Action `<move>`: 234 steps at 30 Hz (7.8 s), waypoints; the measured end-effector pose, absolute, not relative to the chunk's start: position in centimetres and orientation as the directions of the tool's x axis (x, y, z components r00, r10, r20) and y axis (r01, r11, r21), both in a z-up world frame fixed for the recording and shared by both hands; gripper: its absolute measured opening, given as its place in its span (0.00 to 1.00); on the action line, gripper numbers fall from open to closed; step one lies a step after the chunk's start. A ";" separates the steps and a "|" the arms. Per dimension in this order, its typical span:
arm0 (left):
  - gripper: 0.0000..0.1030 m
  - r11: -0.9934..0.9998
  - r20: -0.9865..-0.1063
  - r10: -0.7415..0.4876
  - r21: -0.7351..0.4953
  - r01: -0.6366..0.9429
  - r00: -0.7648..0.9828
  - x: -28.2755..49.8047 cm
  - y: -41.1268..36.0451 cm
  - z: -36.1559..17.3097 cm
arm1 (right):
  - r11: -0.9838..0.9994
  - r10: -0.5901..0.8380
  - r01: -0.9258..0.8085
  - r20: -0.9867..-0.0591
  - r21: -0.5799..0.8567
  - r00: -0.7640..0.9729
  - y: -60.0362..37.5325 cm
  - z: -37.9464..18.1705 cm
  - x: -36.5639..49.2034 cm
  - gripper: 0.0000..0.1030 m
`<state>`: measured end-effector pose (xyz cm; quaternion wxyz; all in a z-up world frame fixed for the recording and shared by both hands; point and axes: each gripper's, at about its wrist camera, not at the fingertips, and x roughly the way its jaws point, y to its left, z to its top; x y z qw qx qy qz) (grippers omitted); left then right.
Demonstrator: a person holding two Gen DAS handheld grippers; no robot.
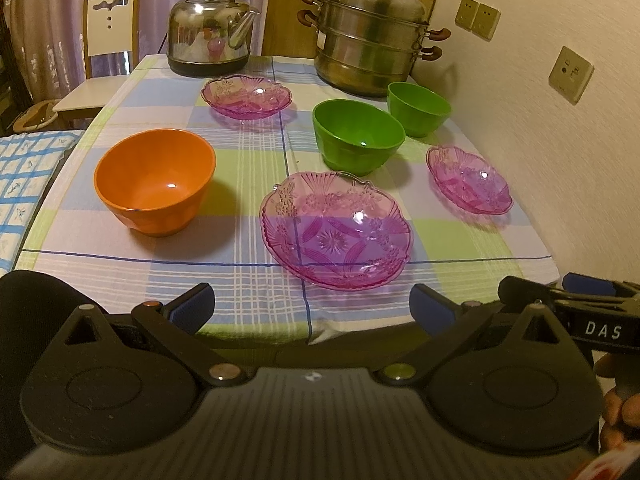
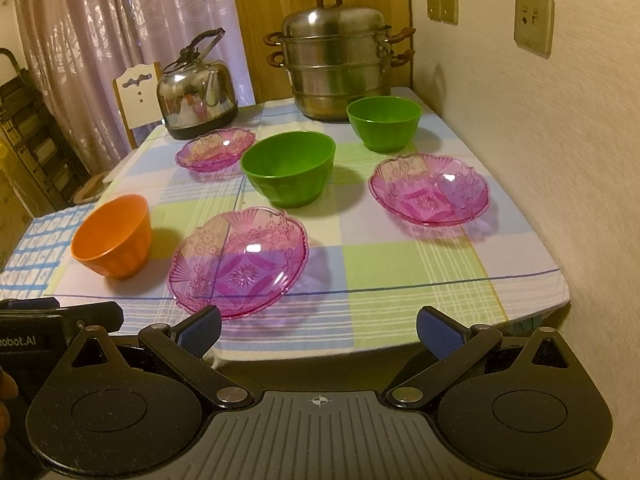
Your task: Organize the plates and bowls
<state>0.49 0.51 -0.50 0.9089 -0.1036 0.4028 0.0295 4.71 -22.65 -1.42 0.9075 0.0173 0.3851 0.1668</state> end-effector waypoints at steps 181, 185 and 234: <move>0.34 0.946 -0.773 0.105 -0.117 -0.303 0.626 41.5 23.9 -6.5 | 0.859 0.454 -0.462 -0.747 0.221 0.486 1.6 -7.1 47.6 0.65; 0.35 0.945 -0.760 0.092 -0.137 -0.297 0.644 39.8 23.0 -4.5 | 0.862 0.456 -0.452 -0.737 0.228 0.499 0.4 -5.3 46.2 0.65; 0.92 0.984 -0.622 -0.051 -0.164 -0.066 0.781 9.9 -3.5 3.6 | 0.956 0.273 -0.114 -0.682 0.269 0.678 -27.1 1.5 12.5 0.76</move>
